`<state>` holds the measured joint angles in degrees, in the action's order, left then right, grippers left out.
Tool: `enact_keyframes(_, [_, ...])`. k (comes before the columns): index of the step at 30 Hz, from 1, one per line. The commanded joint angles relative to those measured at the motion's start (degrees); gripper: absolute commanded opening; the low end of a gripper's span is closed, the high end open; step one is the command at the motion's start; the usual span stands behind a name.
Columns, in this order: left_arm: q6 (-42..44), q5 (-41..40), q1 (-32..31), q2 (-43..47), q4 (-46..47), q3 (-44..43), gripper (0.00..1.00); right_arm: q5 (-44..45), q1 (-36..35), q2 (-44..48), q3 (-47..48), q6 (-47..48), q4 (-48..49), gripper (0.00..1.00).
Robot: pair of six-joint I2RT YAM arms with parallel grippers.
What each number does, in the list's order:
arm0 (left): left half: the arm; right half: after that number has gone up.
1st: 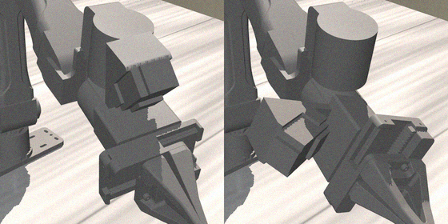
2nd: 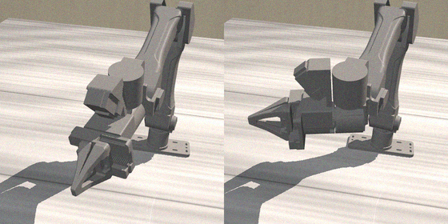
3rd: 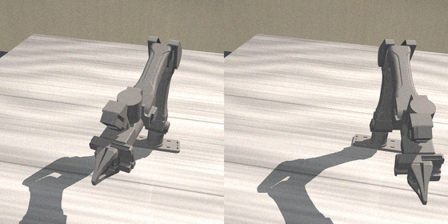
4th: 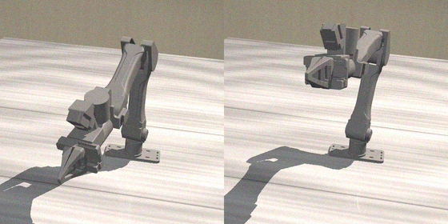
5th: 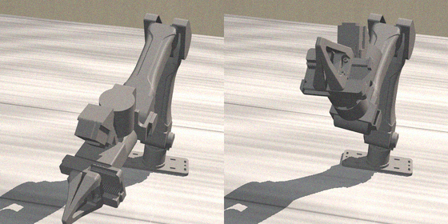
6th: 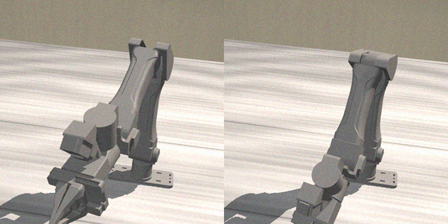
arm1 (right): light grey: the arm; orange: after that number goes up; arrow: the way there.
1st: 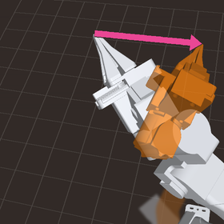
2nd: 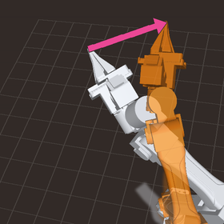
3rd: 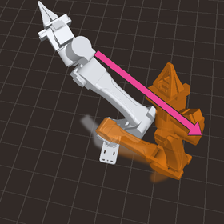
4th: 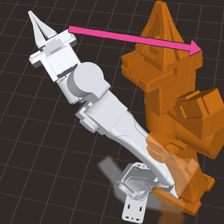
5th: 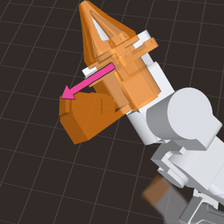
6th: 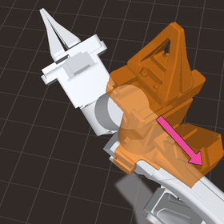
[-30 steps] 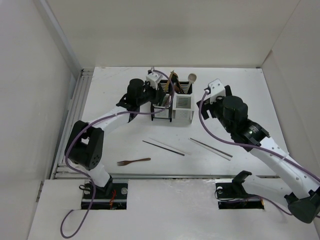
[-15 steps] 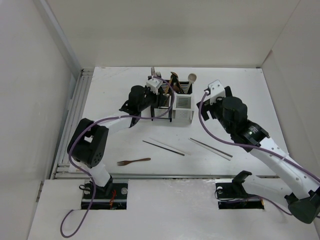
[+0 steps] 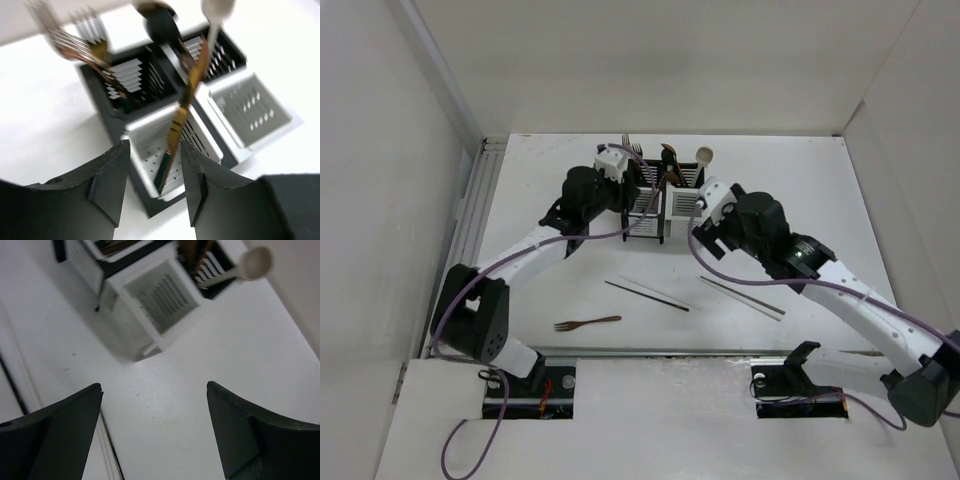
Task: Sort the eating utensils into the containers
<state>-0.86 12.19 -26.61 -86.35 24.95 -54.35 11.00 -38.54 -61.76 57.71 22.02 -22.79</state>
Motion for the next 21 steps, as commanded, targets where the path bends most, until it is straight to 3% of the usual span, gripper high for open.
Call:
enact_keyframes(1, [-5.9,-5.0,3.7,7.8,-9.5,-6.8,0.42,-13.6,-3.2,-4.4,3.4,6.9,-4.0,0.9])
enact_keyframes(4, [-11.0,-8.2,7.7,14.2,-13.6,-7.4,0.47,-14.6,-8.6,-11.1,5.8,11.6,-4.5,0.9])
enact_keyframes(6, [-14.2,-17.1,10.3,19.7,-17.3,-6.0,0.55,-16.4,-13.4,-17.7,9.4,14.6,-5.2,0.89])
enact_keyframes(9, [-15.9,-24.4,13.5,25.6,-20.4,-4.8,0.68,-20.1,-18.0,-24.4,15.0,16.0,-5.8,0.89])
enact_keyframes(11, [-17.6,-28.1,15.3,28.0,-22.8,-3.5,0.69,-21.6,-20.5,-30.7,18.1,18.1,-6.3,0.87])
enact_keyframes(16, [-18.8,-28.7,21.2,36.6,-26.3,2.0,0.7,-24.4,-27.0,-42.7,29.0,21.2,-11.6,0.87])
enact_keyframes(21, [-20.9,-29.2,24.2,40.4,-31.1,3.7,0.7,-28.4,-27.5,-48.3,29.4,21.7,-12.2,0.86])
